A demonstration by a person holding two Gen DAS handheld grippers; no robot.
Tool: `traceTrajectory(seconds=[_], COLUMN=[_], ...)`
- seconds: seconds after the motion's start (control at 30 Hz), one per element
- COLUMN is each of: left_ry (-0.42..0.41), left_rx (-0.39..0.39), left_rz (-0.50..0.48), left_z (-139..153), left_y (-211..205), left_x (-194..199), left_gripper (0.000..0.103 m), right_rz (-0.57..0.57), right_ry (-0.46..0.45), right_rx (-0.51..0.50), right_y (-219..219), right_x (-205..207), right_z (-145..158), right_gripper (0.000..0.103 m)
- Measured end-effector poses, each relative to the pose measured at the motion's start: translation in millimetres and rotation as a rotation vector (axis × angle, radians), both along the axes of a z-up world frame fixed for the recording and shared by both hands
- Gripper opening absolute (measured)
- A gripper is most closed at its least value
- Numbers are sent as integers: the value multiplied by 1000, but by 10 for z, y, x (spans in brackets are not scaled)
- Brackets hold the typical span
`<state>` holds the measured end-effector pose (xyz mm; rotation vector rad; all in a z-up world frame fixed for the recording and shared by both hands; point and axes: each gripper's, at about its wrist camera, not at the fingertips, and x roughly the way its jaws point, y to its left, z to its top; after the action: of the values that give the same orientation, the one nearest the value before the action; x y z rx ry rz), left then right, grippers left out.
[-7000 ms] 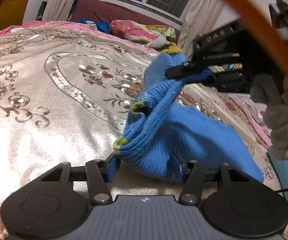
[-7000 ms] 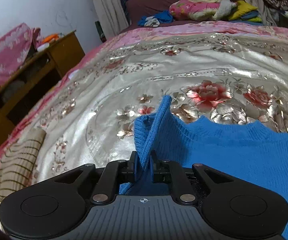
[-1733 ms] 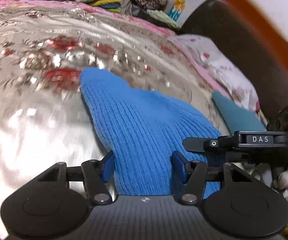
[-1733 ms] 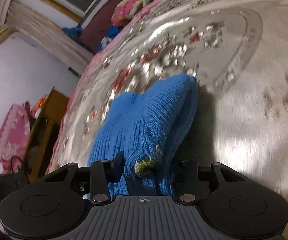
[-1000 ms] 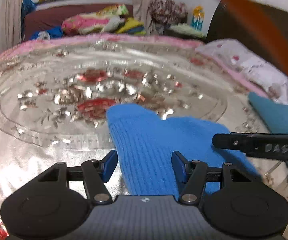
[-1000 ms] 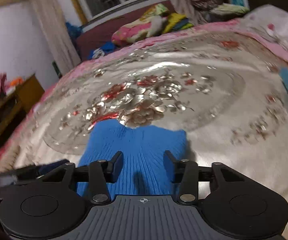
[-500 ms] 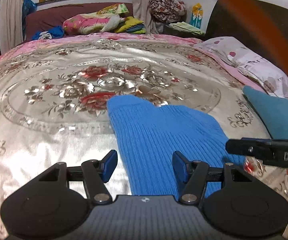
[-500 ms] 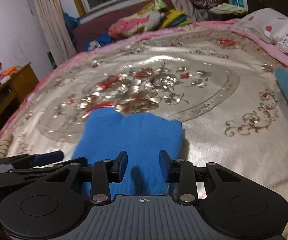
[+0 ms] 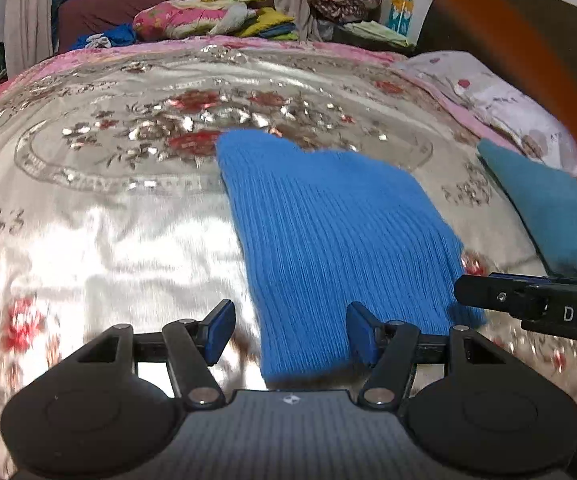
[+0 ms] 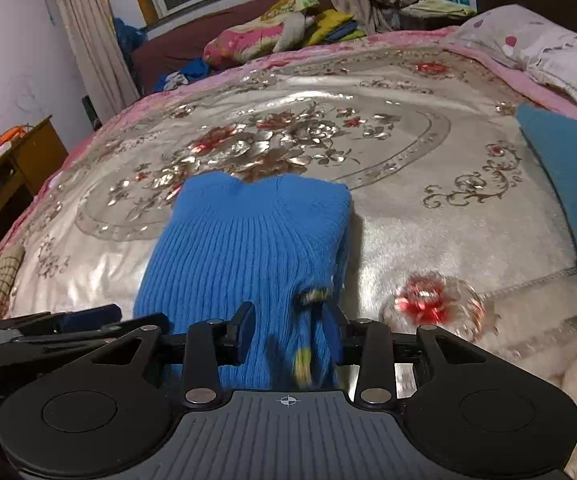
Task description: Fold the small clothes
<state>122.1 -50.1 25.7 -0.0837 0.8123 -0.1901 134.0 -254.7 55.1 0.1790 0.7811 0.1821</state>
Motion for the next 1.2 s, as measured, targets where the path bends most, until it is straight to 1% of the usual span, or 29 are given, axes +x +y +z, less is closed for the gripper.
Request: traceTrajectory(seconds=[0.13, 0.23, 0.27, 0.37, 0.4, 0.6, 0.7, 1.0, 1.2], left_ry=[25, 34, 37, 33, 29, 26, 24, 13, 23], left_rx=[-7, -9, -11, -5, 3, 42, 51, 68, 78], left_rz=[4, 4, 3, 0, 0, 3, 3, 19, 34], left_z=[-46, -60, -63, -64, -64, -101, -117, -126, -151], left_y=[-26, -55, -66, -99, -114, -179, -200, -239, -241], left_x=[-131, -216, -243, -323, -349, -472, -516, -605, -626], left_gripper=[67, 68, 68, 71, 72, 75, 77, 86, 88], right_rz=[-5, -14, -14, -17, -17, -16, -19, -51, -59], right_ry=[34, 60, 61, 54, 51, 32, 36, 45, 57], right_rx=[-11, 8, 19, 27, 24, -34, -51, -39, -31], right_y=[6, -12, -15, 1, 11, 121, 132, 57, 40], right_x=[-164, -279, -326, -452, -477, -661, -707, -803, -825], right_z=[-55, -100, -97, -80, -74, -114, -147, -214, -256], right_gripper=[37, 38, 38, 44, 44, 45, 46, 49, 50])
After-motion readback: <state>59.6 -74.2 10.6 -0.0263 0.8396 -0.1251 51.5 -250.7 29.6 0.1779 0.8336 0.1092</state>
